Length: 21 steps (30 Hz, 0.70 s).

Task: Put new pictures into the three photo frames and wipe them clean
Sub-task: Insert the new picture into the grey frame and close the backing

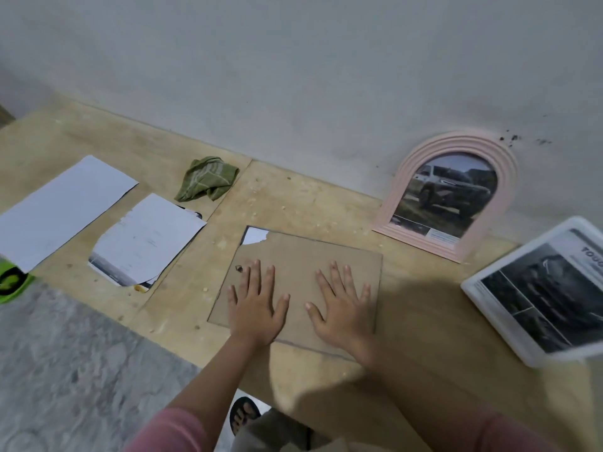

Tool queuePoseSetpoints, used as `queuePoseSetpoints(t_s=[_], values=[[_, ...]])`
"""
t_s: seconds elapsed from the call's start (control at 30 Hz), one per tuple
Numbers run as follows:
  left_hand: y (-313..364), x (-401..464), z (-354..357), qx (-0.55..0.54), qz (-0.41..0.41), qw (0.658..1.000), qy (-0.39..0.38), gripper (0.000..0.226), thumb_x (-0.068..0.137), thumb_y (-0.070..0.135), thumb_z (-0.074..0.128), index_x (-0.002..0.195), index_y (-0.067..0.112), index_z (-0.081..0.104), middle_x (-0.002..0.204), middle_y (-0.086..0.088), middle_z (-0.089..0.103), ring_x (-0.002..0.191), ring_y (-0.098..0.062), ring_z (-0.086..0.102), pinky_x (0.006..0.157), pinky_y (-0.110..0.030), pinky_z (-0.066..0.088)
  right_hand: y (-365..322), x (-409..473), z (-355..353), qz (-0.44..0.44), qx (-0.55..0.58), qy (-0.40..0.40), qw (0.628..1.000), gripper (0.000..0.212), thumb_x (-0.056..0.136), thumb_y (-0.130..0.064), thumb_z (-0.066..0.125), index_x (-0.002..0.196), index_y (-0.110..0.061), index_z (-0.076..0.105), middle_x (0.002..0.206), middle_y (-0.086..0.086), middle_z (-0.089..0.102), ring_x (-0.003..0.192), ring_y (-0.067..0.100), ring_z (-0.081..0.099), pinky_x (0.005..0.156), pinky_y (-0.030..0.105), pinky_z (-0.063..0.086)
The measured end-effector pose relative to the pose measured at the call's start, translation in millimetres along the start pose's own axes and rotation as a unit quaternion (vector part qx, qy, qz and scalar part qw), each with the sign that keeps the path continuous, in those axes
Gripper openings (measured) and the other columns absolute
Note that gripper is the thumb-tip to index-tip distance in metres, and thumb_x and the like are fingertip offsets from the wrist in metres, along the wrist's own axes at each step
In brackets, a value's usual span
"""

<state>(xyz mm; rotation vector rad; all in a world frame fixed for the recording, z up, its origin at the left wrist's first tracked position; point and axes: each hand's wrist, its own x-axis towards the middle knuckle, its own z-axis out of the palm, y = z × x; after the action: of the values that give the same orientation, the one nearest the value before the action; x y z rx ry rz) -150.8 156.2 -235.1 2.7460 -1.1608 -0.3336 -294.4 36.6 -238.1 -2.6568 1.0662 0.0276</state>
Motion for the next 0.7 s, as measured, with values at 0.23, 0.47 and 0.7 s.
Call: queuePoseSetpoints(t_s=[0.23,0.47,0.7], values=[[12,3,-16,-0.016,-0.011,1.000,-0.012,0.082,0.079,0.062,0.013,0.150,0.023,0.021,0.161,-0.006,0.007,0.148,-0.026,0.004,0.114,-0.054,0.009,21,17,-7,0.094,0.040,0.078,0.992,0.074,0.081,-0.055,0.040,0.133,-0.003,0.050,0.144,0.020,0.042,0.136,0.036,0.036,0.105,0.055,0.035],[67,34,-17,-0.011,0.109,0.991,-0.077,0.071,0.089,0.055,0.027,0.151,0.023,0.014,0.161,-0.003,0.000,0.148,-0.023,0.001,0.114,-0.057,0.006,72,47,-37,0.221,0.199,0.079,0.951,0.056,0.079,-0.033,0.049,0.122,0.002,0.056,0.109,0.025,0.056,0.100,0.043,0.054,0.090,0.041,0.044],[103,50,4,0.037,0.198,0.974,-0.100,0.070,0.090,0.063,0.022,0.150,0.037,-0.004,0.158,0.000,-0.019,0.147,-0.019,-0.013,0.114,-0.056,0.000,104,83,-70,0.232,0.253,-0.049,0.938,0.033,0.063,-0.026,0.085,0.090,-0.016,0.068,0.098,0.002,0.066,0.096,0.021,0.061,0.086,0.030,0.049]])
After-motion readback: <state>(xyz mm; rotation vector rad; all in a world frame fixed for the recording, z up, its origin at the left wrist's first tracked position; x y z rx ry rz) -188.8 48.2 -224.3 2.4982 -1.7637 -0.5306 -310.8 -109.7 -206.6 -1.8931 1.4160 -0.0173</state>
